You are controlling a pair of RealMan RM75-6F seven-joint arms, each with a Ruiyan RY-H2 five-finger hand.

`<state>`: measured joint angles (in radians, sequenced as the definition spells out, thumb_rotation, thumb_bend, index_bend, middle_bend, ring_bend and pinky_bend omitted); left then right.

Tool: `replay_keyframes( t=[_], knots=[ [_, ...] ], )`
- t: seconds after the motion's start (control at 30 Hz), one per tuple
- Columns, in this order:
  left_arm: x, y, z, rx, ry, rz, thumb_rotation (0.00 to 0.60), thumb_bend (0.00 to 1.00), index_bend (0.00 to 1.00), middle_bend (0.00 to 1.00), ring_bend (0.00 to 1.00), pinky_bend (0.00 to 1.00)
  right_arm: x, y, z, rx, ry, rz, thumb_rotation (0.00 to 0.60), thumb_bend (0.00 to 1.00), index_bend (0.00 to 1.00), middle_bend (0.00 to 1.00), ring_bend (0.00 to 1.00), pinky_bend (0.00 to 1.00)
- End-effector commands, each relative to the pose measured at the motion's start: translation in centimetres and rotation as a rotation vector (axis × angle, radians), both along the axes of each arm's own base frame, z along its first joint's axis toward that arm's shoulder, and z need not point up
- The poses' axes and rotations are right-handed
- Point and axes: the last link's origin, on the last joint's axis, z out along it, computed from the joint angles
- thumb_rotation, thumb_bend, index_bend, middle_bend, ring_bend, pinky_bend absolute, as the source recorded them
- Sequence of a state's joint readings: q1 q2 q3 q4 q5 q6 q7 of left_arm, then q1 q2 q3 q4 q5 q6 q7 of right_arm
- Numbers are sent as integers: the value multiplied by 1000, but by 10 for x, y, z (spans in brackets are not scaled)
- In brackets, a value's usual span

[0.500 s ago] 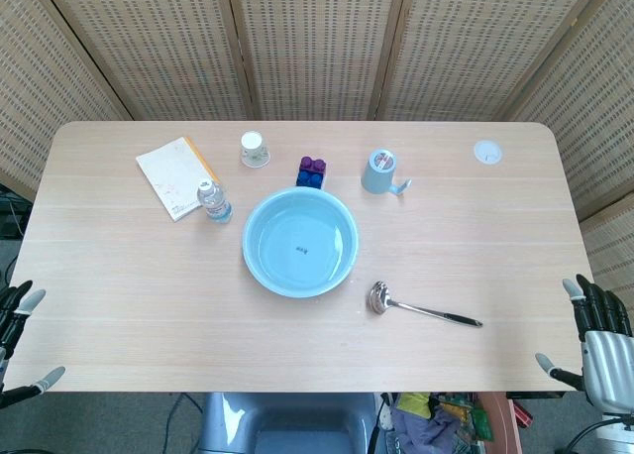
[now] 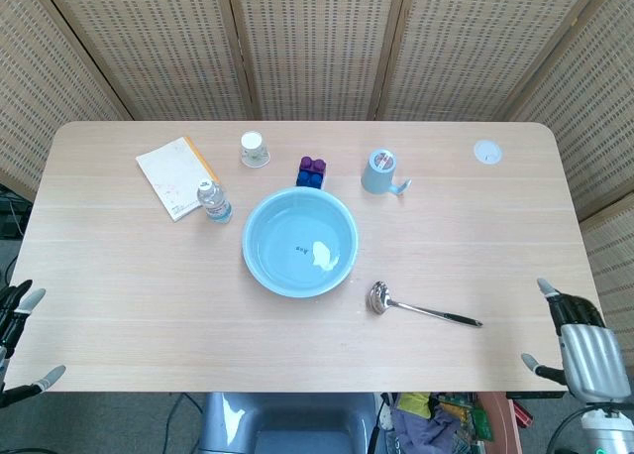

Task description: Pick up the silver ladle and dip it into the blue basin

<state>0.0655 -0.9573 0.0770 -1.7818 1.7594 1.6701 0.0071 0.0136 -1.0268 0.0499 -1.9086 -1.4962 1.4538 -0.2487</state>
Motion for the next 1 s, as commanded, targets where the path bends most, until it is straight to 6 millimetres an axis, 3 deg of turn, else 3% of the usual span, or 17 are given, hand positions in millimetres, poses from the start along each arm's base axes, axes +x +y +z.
replay_keyframes(
  t=[0.03, 0.1, 0.27, 0.57, 1.0],
  knots=[
    [1, 3, -2, -1, 6, 5, 600, 0, 0, 0, 0, 0, 8, -32, -20, 114, 56, 27, 600, 0, 0, 718, 742, 930],
    [1, 4, -3, -2, 9, 9, 600, 0, 0, 0, 0, 0, 11, -44, -31, 175, 63, 7, 600, 0, 21, 789, 810, 992],
    [-1, 11, -6, -7, 25, 36, 600, 0, 0, 0, 0, 0, 15, -69, -76, 258, 57, -64, 600, 0, 270, 890, 900, 1000],
    [-3, 14, -6, -8, 25, 52, 600, 0, 0, 0, 0, 0, 17, -91, -122, 251, 102, -194, 600, 45, 387, 913, 922, 1000],
    [-4, 14, -7, -12, 25, 54, 600, 0, 0, 0, 0, 0, 13, -103, -144, 241, 126, -313, 600, 266, 459, 914, 923, 1000]
  ],
)
